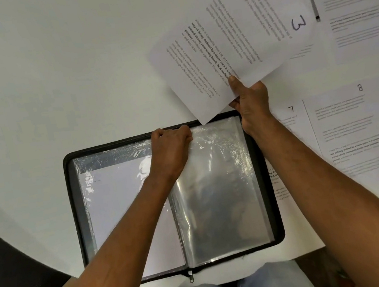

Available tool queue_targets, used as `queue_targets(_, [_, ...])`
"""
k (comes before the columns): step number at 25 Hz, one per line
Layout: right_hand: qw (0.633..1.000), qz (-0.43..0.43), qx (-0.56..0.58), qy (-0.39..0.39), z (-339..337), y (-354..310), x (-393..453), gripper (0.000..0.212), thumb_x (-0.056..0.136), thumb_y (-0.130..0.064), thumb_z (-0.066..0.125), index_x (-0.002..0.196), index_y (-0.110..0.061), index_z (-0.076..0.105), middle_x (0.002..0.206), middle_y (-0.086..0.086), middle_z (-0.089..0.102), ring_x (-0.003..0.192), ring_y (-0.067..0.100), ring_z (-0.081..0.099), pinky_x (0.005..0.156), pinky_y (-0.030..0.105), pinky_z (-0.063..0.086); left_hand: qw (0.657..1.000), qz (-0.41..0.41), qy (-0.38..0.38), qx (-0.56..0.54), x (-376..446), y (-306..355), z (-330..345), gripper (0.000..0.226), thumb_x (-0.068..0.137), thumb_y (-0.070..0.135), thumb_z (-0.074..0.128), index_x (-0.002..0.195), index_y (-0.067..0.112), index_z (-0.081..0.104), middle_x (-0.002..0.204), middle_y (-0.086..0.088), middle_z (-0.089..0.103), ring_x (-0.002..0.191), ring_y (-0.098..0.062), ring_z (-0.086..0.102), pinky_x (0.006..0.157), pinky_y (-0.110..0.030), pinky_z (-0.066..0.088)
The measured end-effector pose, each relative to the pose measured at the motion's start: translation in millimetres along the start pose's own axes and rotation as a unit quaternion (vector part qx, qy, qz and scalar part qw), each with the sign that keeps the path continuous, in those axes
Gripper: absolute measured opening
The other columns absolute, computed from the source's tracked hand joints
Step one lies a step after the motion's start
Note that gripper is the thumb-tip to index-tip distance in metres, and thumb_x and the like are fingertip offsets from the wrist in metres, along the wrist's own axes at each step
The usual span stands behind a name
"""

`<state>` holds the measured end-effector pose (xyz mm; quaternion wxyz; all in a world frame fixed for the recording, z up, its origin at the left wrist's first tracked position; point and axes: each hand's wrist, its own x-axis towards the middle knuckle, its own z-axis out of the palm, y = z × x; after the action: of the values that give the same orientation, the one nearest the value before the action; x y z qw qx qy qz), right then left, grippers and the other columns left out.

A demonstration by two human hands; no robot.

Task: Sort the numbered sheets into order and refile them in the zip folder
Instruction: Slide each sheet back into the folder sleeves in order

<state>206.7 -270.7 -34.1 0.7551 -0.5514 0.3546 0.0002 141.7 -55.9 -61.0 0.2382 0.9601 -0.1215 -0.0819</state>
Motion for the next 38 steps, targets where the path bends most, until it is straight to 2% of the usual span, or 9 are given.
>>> queue_targets(6, [0.995, -0.02, -0.076, -0.059, 4, 11, 3, 0.037, 0.093, -0.01, 0.075, 0.128, -0.003, 0.065, 0.114, 0.009, 0.076, 0.103, 0.024, 0.074, 0.084, 0.043, 0.063, 1.0, -0.016, -0.007, -0.022, 2, 5, -3, 0.017, 0.104, 0.019, 0.048, 0.088, 0.024, 0.051, 0.075, 0.01, 0.06, 0.074, -0.018, 0.057, 0.085, -0.032, 0.024])
queue_targets(10, [0.983, -0.02, -0.131, -0.128, 1, 9, 4, 0.035, 0.094, -0.009, 0.073, 0.127, -0.002, 0.066, 0.113, 0.008, 0.076, 0.103, 0.022, 0.075, 0.084, 0.033, 0.062, 0.999, -0.02, -0.011, -0.035, 2, 5, -5, 0.017, 0.105, 0.022, 0.047, 0.089, 0.024, 0.05, 0.075, 0.008, 0.06, 0.075, -0.018, 0.055, 0.086, -0.031, 0.024])
queue_targets(14, [0.97, -0.035, -0.173, -0.17, -5, 5, 6, 0.035, 0.094, -0.008, 0.072, 0.128, -0.004, 0.066, 0.115, 0.003, 0.075, 0.103, 0.018, 0.074, 0.085, 0.031, 0.061, 0.999, -0.032, 0.019, 0.001, 2, 5, -6, 0.017, 0.104, 0.028, 0.053, 0.091, 0.022, 0.062, 0.079, 0.006, 0.06, 0.08, -0.02, 0.055, 0.083, -0.037, 0.025])
queue_targets(19, [0.941, -0.025, -0.24, -0.238, -11, -1, 11, 0.034, 0.094, -0.011, 0.072, 0.128, -0.012, 0.066, 0.109, -0.006, 0.076, 0.098, 0.013, 0.075, 0.073, 0.028, 0.061, 0.998, -0.043, 0.037, -0.006, 4, 5, -4, 0.014, 0.102, 0.028, 0.057, 0.097, 0.023, 0.068, 0.09, 0.005, 0.06, 0.088, -0.019, 0.053, 0.086, -0.042, 0.027])
queue_targets(24, [0.914, -0.019, -0.298, -0.273, -20, -11, 23, 0.037, 0.094, -0.015, 0.073, 0.13, -0.012, 0.065, 0.114, -0.002, 0.075, 0.1, 0.016, 0.075, 0.078, 0.031, 0.063, 0.997, -0.054, 0.023, -0.048, 7, 1, -5, 0.015, 0.103, 0.033, 0.055, 0.098, 0.026, 0.067, 0.094, 0.009, 0.061, 0.094, -0.016, 0.054, 0.086, -0.034, 0.019])
queue_targets(27, [0.902, -0.014, -0.319, -0.29, -26, -15, 31, 0.038, 0.094, -0.016, 0.072, 0.131, -0.014, 0.065, 0.114, -0.003, 0.075, 0.102, 0.017, 0.074, 0.08, 0.032, 0.063, 0.996, -0.062, 0.002, -0.058, 9, -4, -7, 0.015, 0.103, 0.037, 0.055, 0.098, 0.029, 0.066, 0.094, 0.011, 0.063, 0.097, -0.016, 0.054, 0.085, -0.036, 0.019])
queue_targets(30, [0.894, -0.01, -0.33, -0.302, -27, -18, 34, 0.041, 0.095, -0.015, 0.071, 0.134, -0.011, 0.062, 0.114, -0.004, 0.074, 0.099, 0.013, 0.075, 0.074, 0.027, 0.061, 0.998, -0.061, -0.021, -0.028, 10, -16, -13, 0.017, 0.1, 0.046, 0.056, 0.095, 0.033, 0.065, 0.089, 0.014, 0.062, 0.099, -0.017, 0.054, 0.085, -0.039, 0.021])
queue_targets(35, [0.891, 0.001, -0.324, -0.318, -26, -20, 36, 0.036, 0.095, -0.01, 0.07, 0.13, -0.013, 0.062, 0.104, -0.013, 0.075, 0.094, 0.008, 0.075, 0.071, 0.022, 0.06, 0.995, -0.077, -0.052, 0.026, 11, -37, -25, 0.024, 0.098, 0.053, 0.057, 0.09, 0.032, 0.066, 0.095, 0.012, 0.059, 0.11, -0.021, 0.052, 0.095, -0.046, 0.024])
queue_targets(38, [0.887, 0.005, -0.328, -0.326, -25, -21, 37, 0.037, 0.095, -0.01, 0.07, 0.131, -0.012, 0.062, 0.104, -0.013, 0.075, 0.094, 0.008, 0.075, 0.07, 0.021, 0.059, 0.992, -0.107, -0.038, 0.049, 11, -47, -27, 0.034, 0.102, 0.048, 0.046, 0.085, 0.027, 0.066, 0.096, 0.005, 0.053, 0.105, -0.022, 0.049, 0.089, -0.044, 0.023])
